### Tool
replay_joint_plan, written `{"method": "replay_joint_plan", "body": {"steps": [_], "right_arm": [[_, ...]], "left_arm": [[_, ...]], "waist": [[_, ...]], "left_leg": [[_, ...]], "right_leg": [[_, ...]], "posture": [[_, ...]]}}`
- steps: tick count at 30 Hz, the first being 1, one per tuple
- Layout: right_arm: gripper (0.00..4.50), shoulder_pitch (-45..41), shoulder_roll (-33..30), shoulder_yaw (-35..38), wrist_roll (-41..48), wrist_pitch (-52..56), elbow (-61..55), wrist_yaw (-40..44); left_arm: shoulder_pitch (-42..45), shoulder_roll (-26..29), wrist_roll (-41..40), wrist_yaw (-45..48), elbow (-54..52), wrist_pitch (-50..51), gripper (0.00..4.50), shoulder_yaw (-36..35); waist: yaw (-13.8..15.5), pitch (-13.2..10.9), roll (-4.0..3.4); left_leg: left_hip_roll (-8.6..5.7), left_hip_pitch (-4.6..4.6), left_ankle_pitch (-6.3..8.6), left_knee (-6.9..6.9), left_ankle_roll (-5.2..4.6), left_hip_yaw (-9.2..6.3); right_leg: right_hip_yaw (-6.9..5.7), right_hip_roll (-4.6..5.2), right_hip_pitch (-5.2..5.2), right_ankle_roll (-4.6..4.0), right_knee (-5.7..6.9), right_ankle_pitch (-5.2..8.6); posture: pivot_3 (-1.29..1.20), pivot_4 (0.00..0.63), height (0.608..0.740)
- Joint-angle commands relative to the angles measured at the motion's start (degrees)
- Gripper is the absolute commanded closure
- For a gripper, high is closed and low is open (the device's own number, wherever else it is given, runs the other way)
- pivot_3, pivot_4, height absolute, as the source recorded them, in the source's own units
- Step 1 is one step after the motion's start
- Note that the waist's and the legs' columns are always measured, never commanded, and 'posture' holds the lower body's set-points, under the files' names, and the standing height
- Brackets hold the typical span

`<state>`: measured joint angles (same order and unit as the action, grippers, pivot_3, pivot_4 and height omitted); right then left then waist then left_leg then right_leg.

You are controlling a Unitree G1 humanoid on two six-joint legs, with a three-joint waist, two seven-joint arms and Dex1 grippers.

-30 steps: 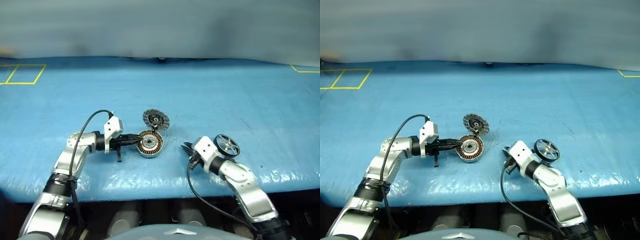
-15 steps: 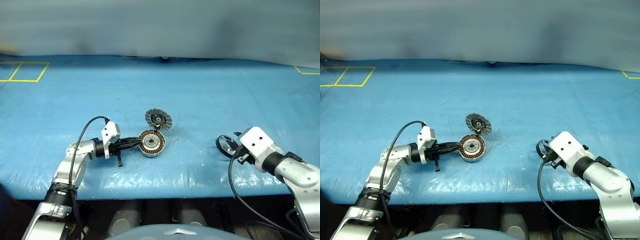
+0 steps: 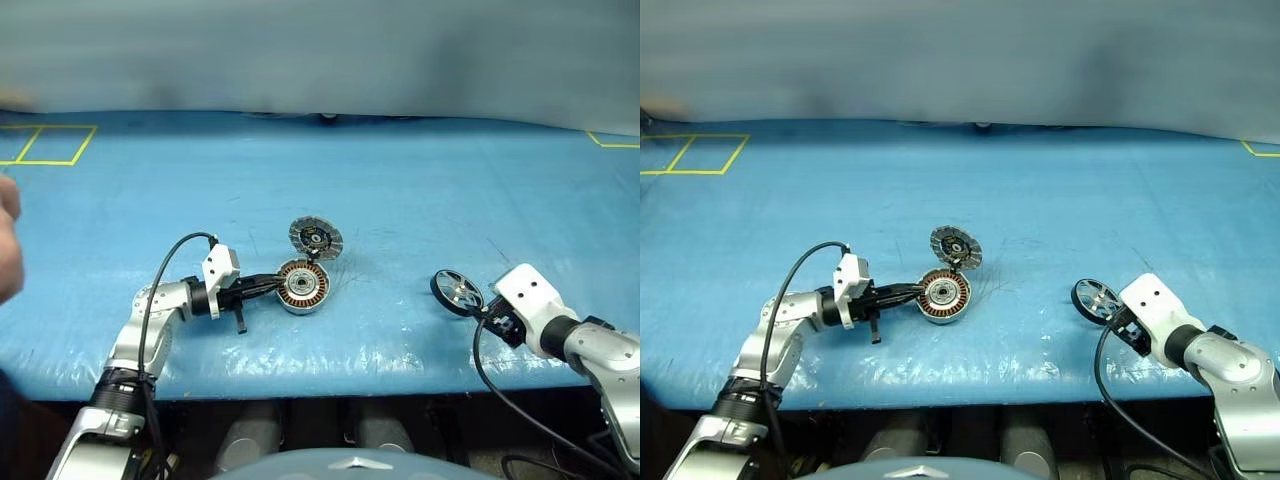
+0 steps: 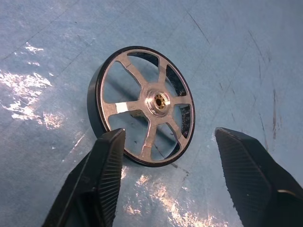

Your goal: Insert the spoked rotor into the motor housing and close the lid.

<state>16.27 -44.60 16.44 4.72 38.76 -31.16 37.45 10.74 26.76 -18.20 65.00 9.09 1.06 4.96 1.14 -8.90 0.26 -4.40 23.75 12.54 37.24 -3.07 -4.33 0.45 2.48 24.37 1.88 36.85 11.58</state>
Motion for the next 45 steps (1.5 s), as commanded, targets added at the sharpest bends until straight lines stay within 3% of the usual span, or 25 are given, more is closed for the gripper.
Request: {"method": "replay_joint_plan", "body": {"steps": [1,10,25,45], "right_arm": [[1.27,-3.6,-0.5,2.4,1.4,-1.9,-1.2,0.0],[1.27,-8.0,-0.1,-1.2,1.6,-2.9,3.0,0.3],[1.27,-7.3,3.2,-6.0,1.0,-2.2,6.0,-2.3],[1.27,-4.3,4.8,-4.8,1.7,-1.0,3.6,-5.4]], "left_arm": [[-0.3,-0.5,-0.1,-0.4,-0.1,-0.8,4.5,0.0],[-0.9,-0.7,0.6,-1.0,-0.2,-0.9,4.5,0.4],[-2.2,-0.1,1.1,-1.5,-0.6,-0.9,4.5,1.0],[-1.7,0.1,1.4,-2.0,-1.6,0.2,4.5,1.7]], "waist": [[-0.1,0.0,0.0],[0.1,0.0,0.0],[0.1,0.0,-0.02],[0.1,0.0,-0.08]], "left_leg": [[0.0,0.0,0.0,0.01,0.0,0.02],[0.01,0.02,0.03,0.03,-0.05,0.04],[0.01,-0.01,0.02,0.05,-0.05,0.04],[0.01,-0.05,0.02,0.06,-0.05,0.04]], "right_leg": [[0.0,0.0,0.0,0.0,0.01,0.0],[-0.04,0.03,-0.01,-0.14,-0.02,-0.11],[-0.04,0.02,-0.02,-0.24,0.0,-0.16],[-0.04,0.02,-0.06,-0.16,0.02,-0.12]], "posture": [[0.0,0.15,0.74],[0.0,0.15,0.74],[0.0,0.15,0.74],[0.0,0.15,0.74]]}}
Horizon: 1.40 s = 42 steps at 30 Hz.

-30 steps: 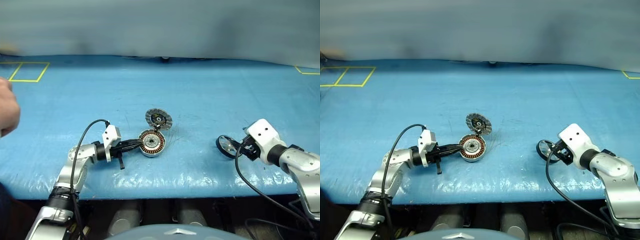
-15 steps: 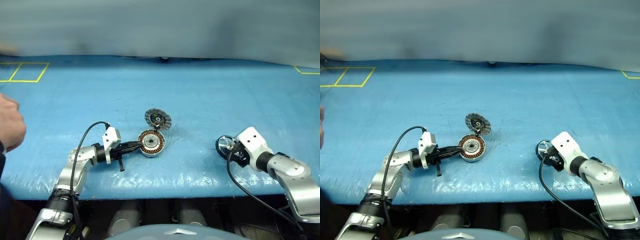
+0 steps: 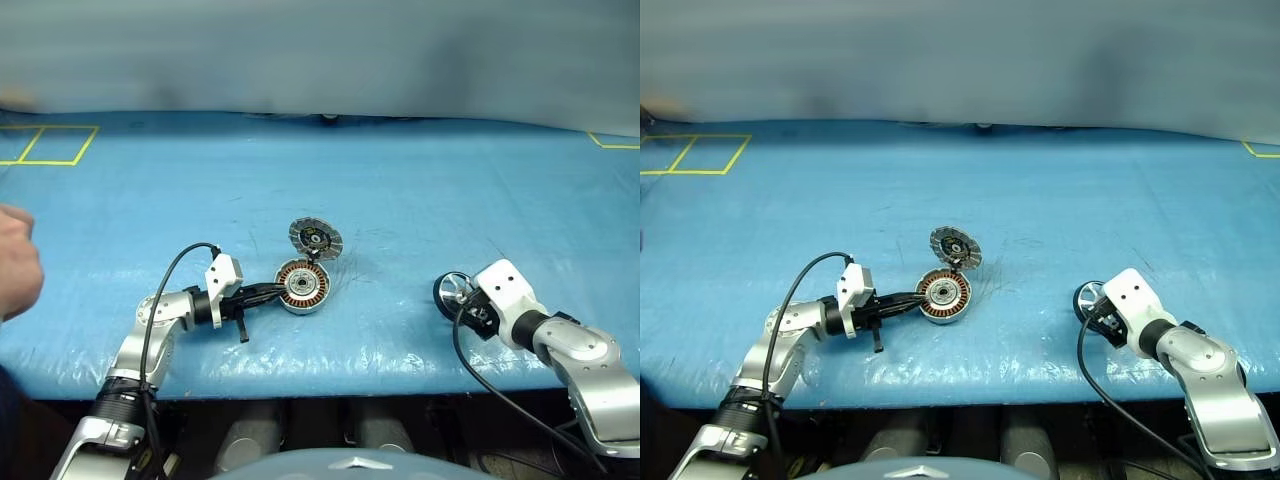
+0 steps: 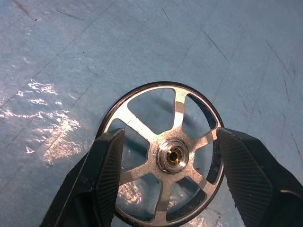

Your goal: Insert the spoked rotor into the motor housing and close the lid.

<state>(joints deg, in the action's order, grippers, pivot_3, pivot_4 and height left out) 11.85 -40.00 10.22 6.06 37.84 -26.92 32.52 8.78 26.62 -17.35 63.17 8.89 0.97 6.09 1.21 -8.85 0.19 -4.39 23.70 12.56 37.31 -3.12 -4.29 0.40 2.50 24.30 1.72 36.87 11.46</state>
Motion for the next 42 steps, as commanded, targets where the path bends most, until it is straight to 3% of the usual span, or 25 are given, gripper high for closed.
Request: {"method": "replay_joint_plan", "body": {"steps": [1,18,21,24,26,36,42], "right_arm": [[1.27,0.2,0.2,1.3,0.3,0.0,-0.6,-0.6],[1.27,0.6,1.8,-0.8,1.0,0.8,0.7,-0.6],[1.82,0.6,1.4,-2.7,0.9,0.8,0.9,0.3],[2.72,0.5,1.3,-3.8,0.7,0.7,1.1,0.7],[2.91,0.6,1.2,-4.1,0.5,0.6,1.1,0.8],[2.91,1.4,2.5,-3.1,1.1,-0.9,0.3,0.5],[2.91,1.0,7.4,1.0,8.7,-6.3,-3.1,3.1]], "left_arm": [[0.3,0.2,0.6,-0.2,-1.4,0.3,4.5,0.6],[0.7,0.2,1.2,-0.3,-0.8,-0.5,4.5,0.3],[1.0,0.4,1.2,-0.2,-0.4,-0.6,4.5,0.0],[1.3,0.6,1.1,-0.1,-0.1,-0.7,4.5,-0.2],[1.3,0.7,1.0,-0.1,-0.1,-0.7,4.5,-0.4],[0.3,1.4,0.5,0.2,-0.2,-1.1,4.5,-1.0],[-0.7,1.1,-0.5,0.3,-0.3,-1.9,4.5,-2.3]], "waist": [[0.0,0.0,-0.01],[0.0,0.0,-0.05],[0.0,0.1,-0.03],[-0.2,0.2,0.22],[-0.4,0.3,0.41],[-0.5,0.3,0.47],[-0.5,0.3,0.33]], "left_leg": [[0.0,0.0,0.0,0.0,0.0,0.0],[0.0,-0.02,0.0,0.02,0.0,0.0],[0.0,-0.03,0.0,0.02,0.0,0.0],[0.01,-0.14,0.0,0.02,0.0,0.0],[0.05,-0.22,0.0,0.02,0.01,0.0],[0.13,-0.54,0.19,-0.01,0.26,0.0],[0.16,-0.53,0.19,-0.05,0.26,0.0]], "right_leg": [[0.0,0.0,0.0,0.0,0.0,0.0],[0.0,0.0,-0.02,0.04,0.01,0.02],[0.0,0.0,-0.03,0.04,0.01,0.02],[-0.01,0.0,-0.14,0.15,0.01,0.1],[-0.05,0.0,-0.25,0.17,-0.01,0.11],[-0.2,0.08,-0.57,0.15,-0.07,0.15],[-0.21,0.08,-0.55,0.12,-0.07,0.17]], "posture": [[0.0,0.15,0.74],[0.0,0.15,0.74],[0.0,0.15,0.74],[0.0,0.15,0.74],[0.0,0.15,0.74],[0.0,0.15,0.74],[0.0,0.15,0.74]]}}
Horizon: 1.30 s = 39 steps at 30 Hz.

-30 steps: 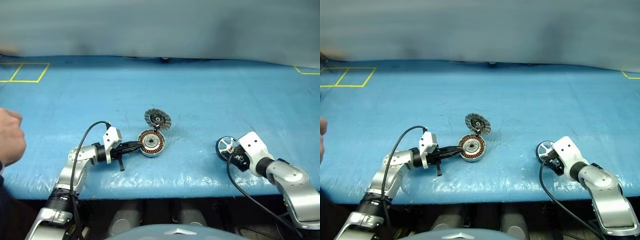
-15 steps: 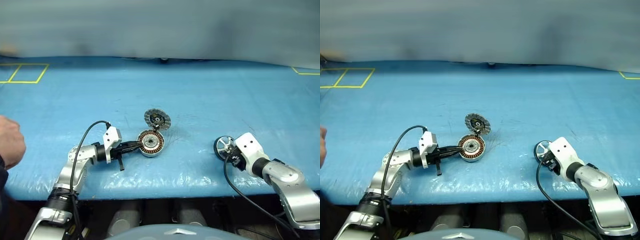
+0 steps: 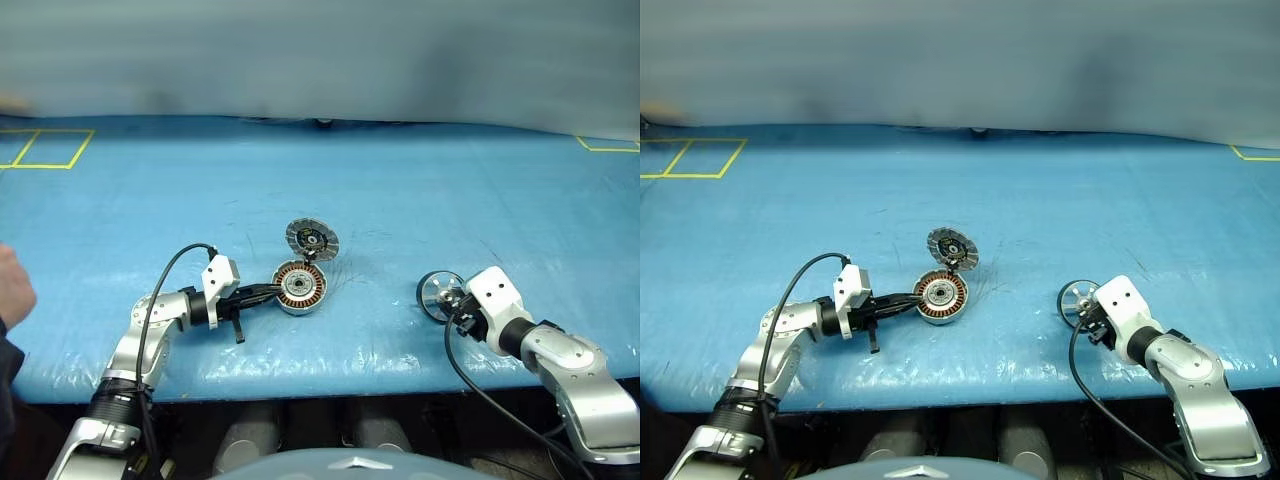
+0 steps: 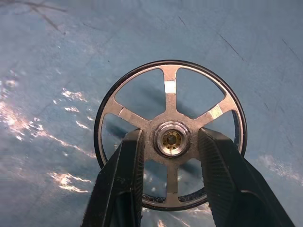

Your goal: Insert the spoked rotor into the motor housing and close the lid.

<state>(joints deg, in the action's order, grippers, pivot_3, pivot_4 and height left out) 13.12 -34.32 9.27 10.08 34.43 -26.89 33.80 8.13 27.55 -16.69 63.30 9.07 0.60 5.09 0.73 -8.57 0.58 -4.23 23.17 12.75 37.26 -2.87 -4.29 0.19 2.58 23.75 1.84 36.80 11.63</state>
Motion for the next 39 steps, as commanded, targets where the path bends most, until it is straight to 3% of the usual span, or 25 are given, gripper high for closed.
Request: {"method": "replay_joint_plan", "body": {"steps": [1,7,17,22,39], "right_arm": [[2.91,-0.5,2.5,2.5,6.2,-3.5,-3.8,2.4],[2.91,-1.5,5.3,1.7,12.1,-8.5,-6.8,5.1],[2.91,-5.5,7.0,-8.3,12.6,-11.5,-4.6,7.9],[2.91,-8.0,7.0,-11.9,13.7,-10.2,-3.5,9.6],[2.91,-20.7,13.0,-21.9,9.4,-13.2,9.5,9.5]], "left_arm": [[-0.1,0.1,-1.2,0.2,-0.3,-1.8,4.5,-1.5],[-0.8,0.0,-0.2,0.2,1.1,-2.9,4.5,-0.8],[-1.0,-2.4,-2.7,-0.4,1.6,-5.0,4.5,-2.2],[-1.1,-1.1,-5.4,2.9,0.7,-1.4,4.5,-2.5],[0.2,0.3,-5.1,9.2,4.5,-8.5,4.5,-3.4]], "waist": [[0.0,-0.1,-0.12],[0.1,-0.2,-0.25],[0.2,-0.2,-0.26],[0.1,-0.2,-0.27],[0.1,-0.2,-0.28]], "left_leg": [[0.0,0.01,0.0,0.0,0.0,0.0],[0.0,0.12,-0.1,0.0,-0.22,0.0],[-0.01,0.24,-0.02,0.0,-0.09,0.0],[-0.01,0.54,-0.12,0.01,-0.25,0.0],[-0.01,0.51,-0.12,0.01,-0.24,0.0]], "right_leg": [[0.0,0.0,0.01,0.0,0.0,0.0],[-0.04,0.0,0.12,0.0,-0.02,0.0],[-0.05,0.03,0.24,-0.01,-0.06,0.0],[-0.06,0.01,0.68,-0.26,0.0,-0.19],[-0.11,0.0,0.78,-0.3,0.01,-0.2]], "posture": [[0.0,0.15,0.74],[0.0,0.15,0.74],[0.0,0.15,0.74],[0.0,0.15,0.74],[0.0,0.15,0.74]]}}
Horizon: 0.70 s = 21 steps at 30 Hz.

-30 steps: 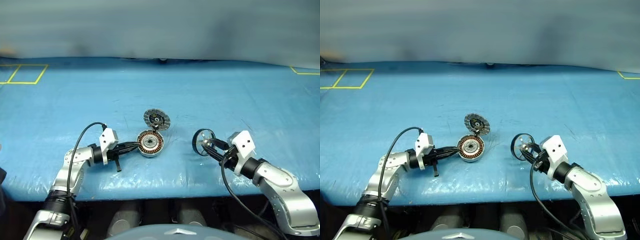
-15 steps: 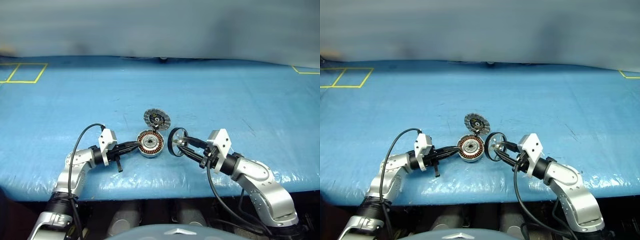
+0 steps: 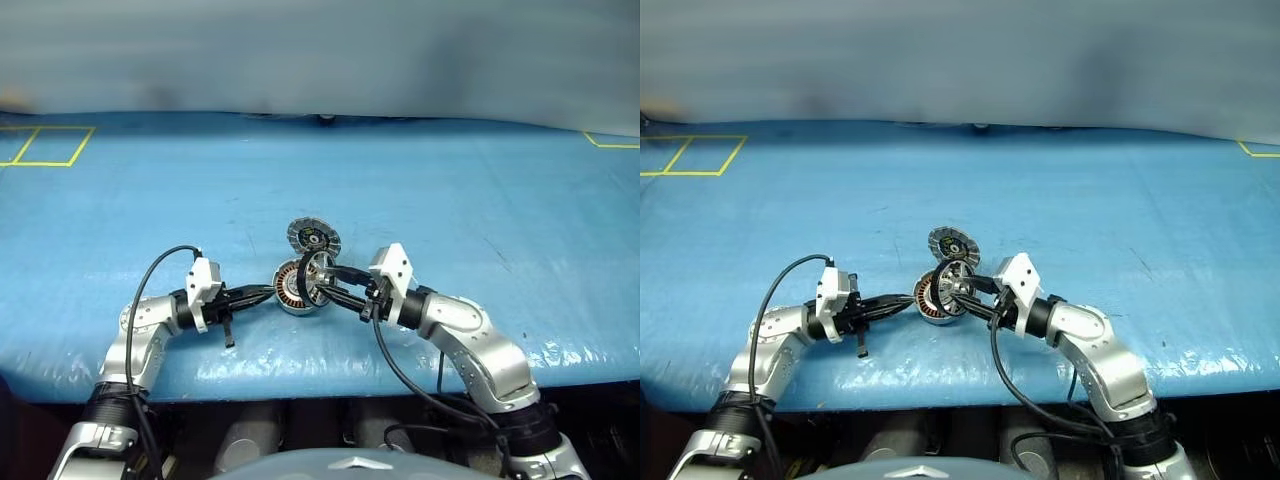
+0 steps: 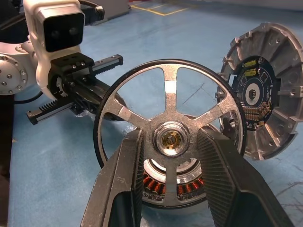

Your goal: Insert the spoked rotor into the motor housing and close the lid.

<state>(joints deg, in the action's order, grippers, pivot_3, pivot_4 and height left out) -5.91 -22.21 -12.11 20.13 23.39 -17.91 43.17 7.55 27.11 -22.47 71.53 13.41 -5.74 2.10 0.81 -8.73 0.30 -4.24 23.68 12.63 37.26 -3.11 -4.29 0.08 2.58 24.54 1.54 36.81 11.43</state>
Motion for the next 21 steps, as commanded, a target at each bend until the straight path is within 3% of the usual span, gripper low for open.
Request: {"method": "replay_joint_plan", "body": {"steps": [1,21], "right_arm": [[2.91,-2.0,1.1,-0.8,-0.9,-2.4,1.2,0.2],[2.91,-4.0,1.6,-3.0,-3.0,-2.6,4.4,1.4]], "left_arm": [[0.8,1.0,1.1,1.1,0.7,-2.9,4.5,-0.4],[0.6,0.2,3.7,1.6,6.8,-11.3,4.5,0.0]], "waist": [[0.0,0.0,0.0],[-0.1,0.0,-0.01]], "left_leg": [[0.0,0.0,0.0,0.0,0.0,0.0],[0.0,-0.03,0.0,-0.01,0.01,0.0]], "right_leg": [[0.0,0.0,0.01,0.0,0.0,0.0],[0.0,0.0,0.02,0.03,0.02,-0.04]], "posture": [[0.0,0.15,0.74],[0.0,0.15,0.74]]}}
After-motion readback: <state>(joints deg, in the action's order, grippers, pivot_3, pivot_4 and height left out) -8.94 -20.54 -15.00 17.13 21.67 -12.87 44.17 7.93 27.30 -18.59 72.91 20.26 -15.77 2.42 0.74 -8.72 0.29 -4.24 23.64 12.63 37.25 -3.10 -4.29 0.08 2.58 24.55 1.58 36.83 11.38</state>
